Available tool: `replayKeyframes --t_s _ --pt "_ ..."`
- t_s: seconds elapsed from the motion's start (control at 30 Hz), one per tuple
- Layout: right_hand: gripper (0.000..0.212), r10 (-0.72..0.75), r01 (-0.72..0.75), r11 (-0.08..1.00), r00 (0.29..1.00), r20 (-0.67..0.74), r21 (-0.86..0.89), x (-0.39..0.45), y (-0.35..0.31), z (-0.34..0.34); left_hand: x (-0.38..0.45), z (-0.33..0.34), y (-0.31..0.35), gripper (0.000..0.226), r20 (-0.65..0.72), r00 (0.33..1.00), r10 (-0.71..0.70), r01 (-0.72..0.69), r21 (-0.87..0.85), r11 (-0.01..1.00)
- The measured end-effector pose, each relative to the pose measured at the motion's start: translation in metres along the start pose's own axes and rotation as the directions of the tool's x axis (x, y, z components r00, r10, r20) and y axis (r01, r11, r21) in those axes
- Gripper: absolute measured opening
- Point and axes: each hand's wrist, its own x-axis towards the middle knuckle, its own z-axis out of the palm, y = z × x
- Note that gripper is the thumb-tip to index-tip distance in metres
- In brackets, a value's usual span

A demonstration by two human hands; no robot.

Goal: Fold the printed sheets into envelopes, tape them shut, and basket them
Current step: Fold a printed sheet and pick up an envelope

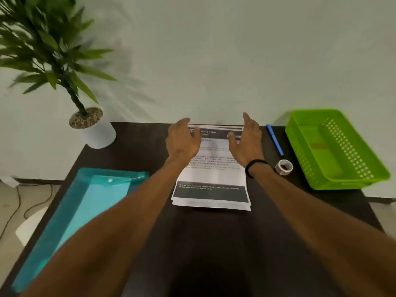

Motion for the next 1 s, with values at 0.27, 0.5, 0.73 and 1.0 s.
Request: replayKeyframes --t_s 0.27,0.5,0.73,1.0 --pt "0.089 0.006 0.009 0.979 0.998 -0.068 0.206 -0.023 0.053 0.043 -0.013 0.050 -0.064 0.042 -0.143 0.987 -0.069 0.049 -0.135 0.990" --pt "0.053 0.022 0.046 0.921 0.985 -0.169 0.387 -0.066 0.069 0.035 -0.062 0.043 -0.086 0.029 -0.199 0.979 0.029 -0.085 -0.273 0.958" --pt "0.032 0.051 0.068 0.895 0.966 -0.252 0.441 -0.068 0.076 0.035 -0.067 0.039 -0.095 0.013 -0.320 0.947 -0.007 -0.141 -0.436 0.889" --pt "0.033 0.141 0.076 0.829 0.931 -0.338 0.554 -0.064 0.080 0.036 -0.062 0.043 -0.095 0.010 -0.329 0.943 -0.043 -0.156 -0.554 0.818"
